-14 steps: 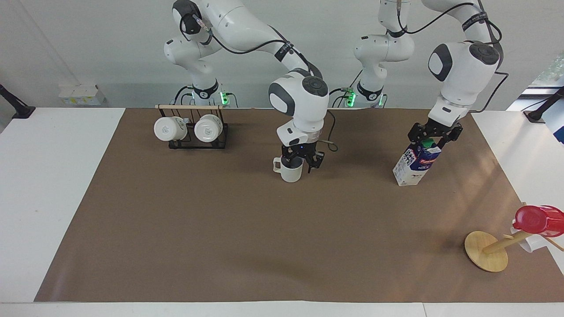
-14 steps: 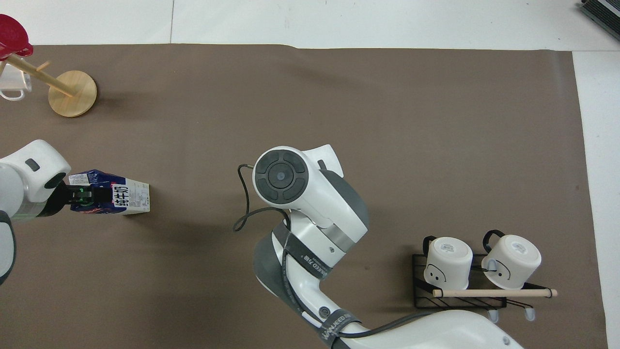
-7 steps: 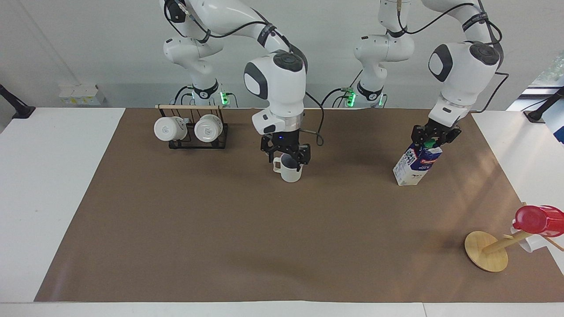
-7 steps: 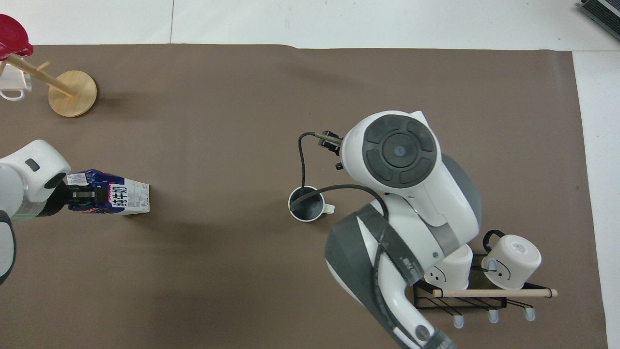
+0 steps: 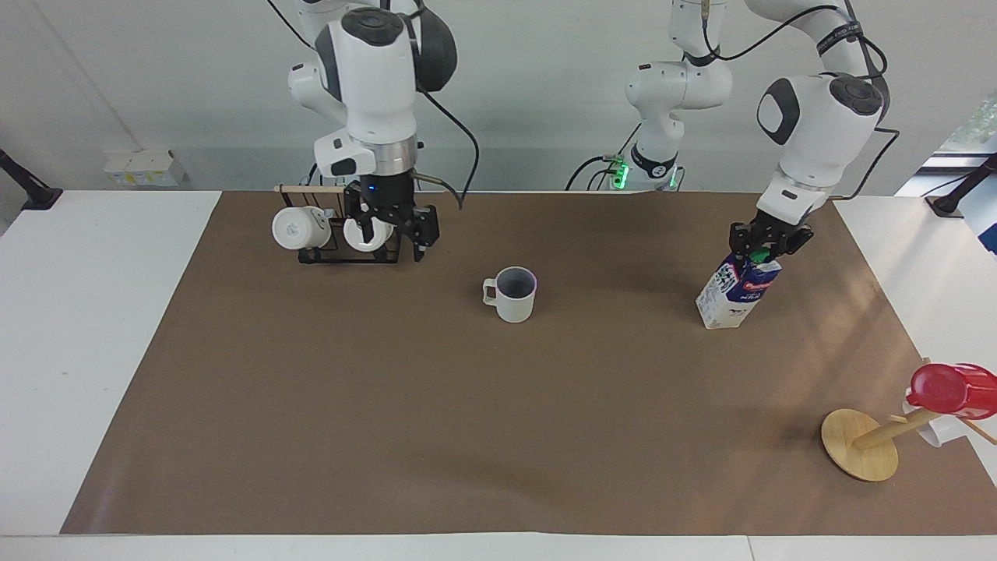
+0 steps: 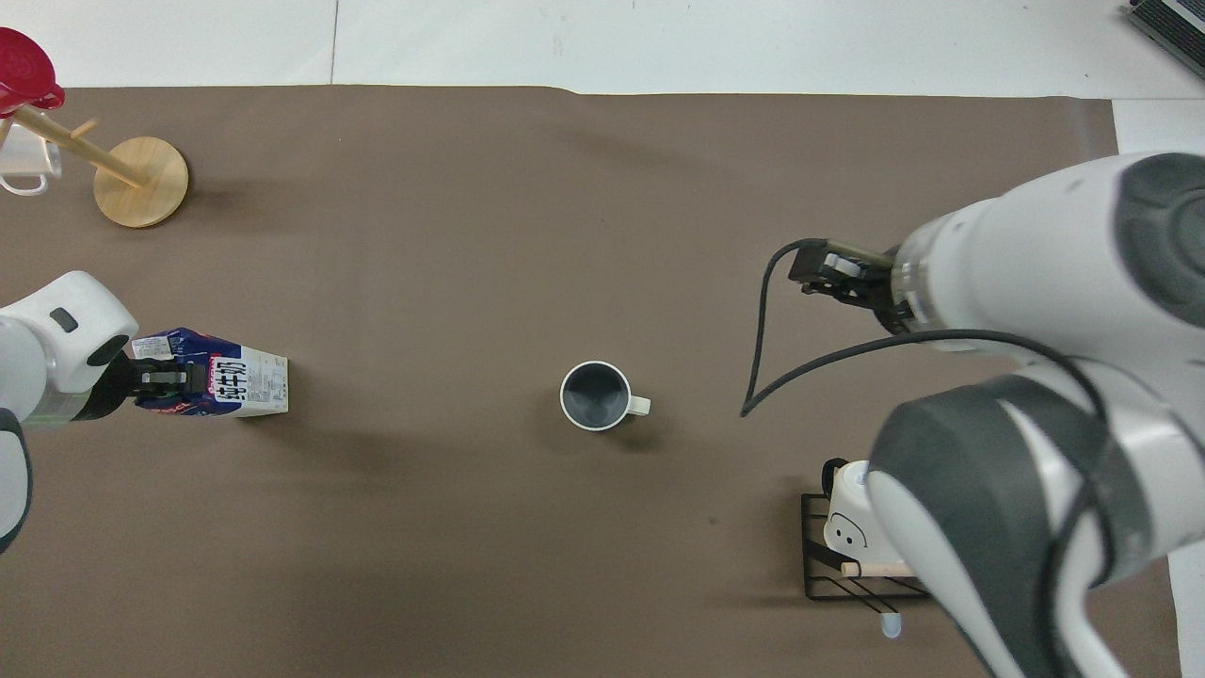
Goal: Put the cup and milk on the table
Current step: 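Release the mug and withdraw the right gripper while the left gripper lifts the carton, then carry the milk carton with the left gripper beside the white mug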
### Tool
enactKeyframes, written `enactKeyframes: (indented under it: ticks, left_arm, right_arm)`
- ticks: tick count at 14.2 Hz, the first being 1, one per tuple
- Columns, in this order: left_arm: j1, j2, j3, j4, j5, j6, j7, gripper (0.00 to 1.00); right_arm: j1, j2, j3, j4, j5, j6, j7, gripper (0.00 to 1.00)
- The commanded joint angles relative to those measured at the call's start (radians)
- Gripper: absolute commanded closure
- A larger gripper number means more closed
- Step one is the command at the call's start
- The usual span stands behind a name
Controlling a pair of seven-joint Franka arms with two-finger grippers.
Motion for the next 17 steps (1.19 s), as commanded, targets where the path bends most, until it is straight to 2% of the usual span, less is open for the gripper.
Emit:
enactKeyframes:
  ticks: [1,4,5,7,11,15,17]
  left_arm:
    - [-0.002,0.026,-0.008,0.047,0.019,0.004,-0.037,0.53]
    - [-0.039,0.041,-0.014,0.141,0.009,-0.083,-0.11,0.53]
    - [-0.069,0.058,-0.014,0.187,0.009,-0.119,-0.161,0.53]
    - [-0.143,0.098,-0.015,0.27,0.009,-0.192,-0.244,0.53]
    - [-0.305,0.107,-0.017,0.292,0.005,-0.188,-0.44,0.53]
    - [-0.434,0.107,-0.015,0.286,-0.014,-0.177,-0.569,0.53]
    - [-0.468,0.11,-0.017,0.27,-0.014,-0.159,-0.603,0.53]
  right_arm:
    - [-0.092,-0.011,0.008,0.088,0.053,-0.072,-0.113,0.0]
    - [-0.103,0.0,0.0,0.174,-0.025,-0.205,-0.28,0.0]
    - [-0.103,0.002,0.004,0.205,-0.074,-0.26,-0.345,0.0]
    - [-0.105,0.002,0.0,0.237,-0.076,-0.34,-0.403,0.0]
    - [-0.151,-0.002,-0.017,0.217,0.06,-0.378,-0.404,0.0]
    - [-0.154,0.02,-0.014,0.22,0.047,-0.362,-0.406,0.0]
    - [-0.143,-0.032,-0.015,0.136,0.038,-0.323,-0.406,0.0]
